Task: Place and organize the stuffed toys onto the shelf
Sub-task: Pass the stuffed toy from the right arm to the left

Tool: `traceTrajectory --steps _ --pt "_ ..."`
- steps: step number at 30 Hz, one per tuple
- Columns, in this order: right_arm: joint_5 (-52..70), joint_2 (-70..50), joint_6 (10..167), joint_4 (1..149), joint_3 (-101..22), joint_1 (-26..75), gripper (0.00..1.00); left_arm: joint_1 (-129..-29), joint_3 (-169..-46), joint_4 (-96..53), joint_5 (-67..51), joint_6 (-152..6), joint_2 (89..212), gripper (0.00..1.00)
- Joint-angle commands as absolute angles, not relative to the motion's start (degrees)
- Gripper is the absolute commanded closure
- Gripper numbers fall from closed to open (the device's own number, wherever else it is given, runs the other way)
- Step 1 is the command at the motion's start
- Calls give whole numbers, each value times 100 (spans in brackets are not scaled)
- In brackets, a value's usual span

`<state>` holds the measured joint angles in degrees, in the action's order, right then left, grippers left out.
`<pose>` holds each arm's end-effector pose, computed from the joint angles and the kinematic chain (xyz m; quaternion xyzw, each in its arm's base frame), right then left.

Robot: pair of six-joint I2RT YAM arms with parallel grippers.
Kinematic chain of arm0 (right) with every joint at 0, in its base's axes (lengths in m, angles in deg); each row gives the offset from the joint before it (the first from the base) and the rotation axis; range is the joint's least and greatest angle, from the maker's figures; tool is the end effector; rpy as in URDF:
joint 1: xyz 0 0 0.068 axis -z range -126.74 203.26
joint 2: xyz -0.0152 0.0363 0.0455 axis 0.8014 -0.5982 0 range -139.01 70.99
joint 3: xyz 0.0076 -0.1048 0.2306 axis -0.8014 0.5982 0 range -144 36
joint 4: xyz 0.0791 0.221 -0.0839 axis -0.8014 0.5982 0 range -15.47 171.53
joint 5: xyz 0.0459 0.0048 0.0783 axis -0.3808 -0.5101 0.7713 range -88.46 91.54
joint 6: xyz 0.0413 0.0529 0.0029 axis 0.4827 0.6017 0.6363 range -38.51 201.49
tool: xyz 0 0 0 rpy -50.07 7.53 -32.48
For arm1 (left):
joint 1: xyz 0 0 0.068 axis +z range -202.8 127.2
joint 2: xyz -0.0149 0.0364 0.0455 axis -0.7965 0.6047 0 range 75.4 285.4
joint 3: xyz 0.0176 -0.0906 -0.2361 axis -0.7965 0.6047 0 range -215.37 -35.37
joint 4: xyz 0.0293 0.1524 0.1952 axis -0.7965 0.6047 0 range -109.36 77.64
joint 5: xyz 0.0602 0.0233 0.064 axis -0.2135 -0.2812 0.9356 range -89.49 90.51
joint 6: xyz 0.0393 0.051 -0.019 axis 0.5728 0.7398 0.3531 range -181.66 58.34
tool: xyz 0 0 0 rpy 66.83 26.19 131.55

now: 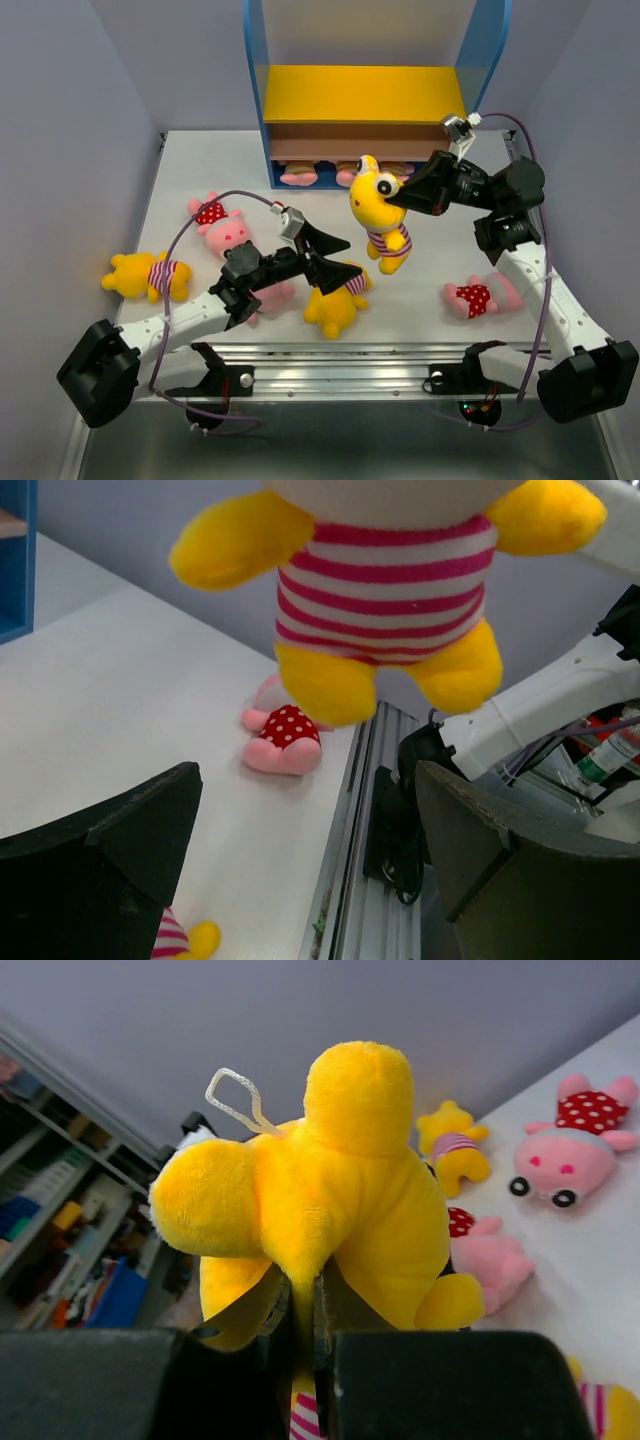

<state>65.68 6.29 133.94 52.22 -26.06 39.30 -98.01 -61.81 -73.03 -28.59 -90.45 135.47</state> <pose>0.2232 0.1052 0.4160 -0.2489 0.6039 0.6352 0.4121 0.1494 -0.1874 0.2878 0.2830 0.5197 -0.5924 0.5467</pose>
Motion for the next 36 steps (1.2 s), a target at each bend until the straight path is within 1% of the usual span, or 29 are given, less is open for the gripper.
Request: traceTrajectory --steps 1,2,3,16,23,25,26,29,30,35,36 --pt "6729 666 16813 1374 -2131 4104 99 -9867 -6560 -8957 -2981 -9118 13779 1" --pt "6676 709 16972 953 -2070 4104 99 -9894 -6586 -9054 -3007 -9215 13824 1" --pt "6606 744 17087 862 -1982 4157 99 -9911 -6648 -9194 -3033 -9268 13929 1" --pt "6518 965 17193 396 -1595 4210 99 -10201 -6921 -9907 -3280 -10024 14448 1" --pt "6482 991 17246 228 -1489 4210 99 -10421 -7123 -9766 -3297 -10033 14624 2" --pt "6456 1000 17264 141 -1445 4262 99 -10439 -7149 -9828 -3306 -10077 14668 4" --pt "6447 1000 17264 88 -1428 4263 99 -10456 -7149 -9933 -3324 -10120 14685 5" --pt "6386 1000 17264 -149 -1296 4263 99 -10491 -7184 -10170 -3446 -10323 14782 15" --pt "6333 1008 17281 -219 -1261 4263 99 -10500 -7193 -10206 -3473 -10375 14800 21" --pt "6263 991 17316 -598 -1146 4315 99 -10509 -7167 -10320 -3543 -10560 14835 35" --pt "6245 982 17316 -624 -1137 4315 99 -10509 -7149 -10355 -3552 -10578 14835 45"
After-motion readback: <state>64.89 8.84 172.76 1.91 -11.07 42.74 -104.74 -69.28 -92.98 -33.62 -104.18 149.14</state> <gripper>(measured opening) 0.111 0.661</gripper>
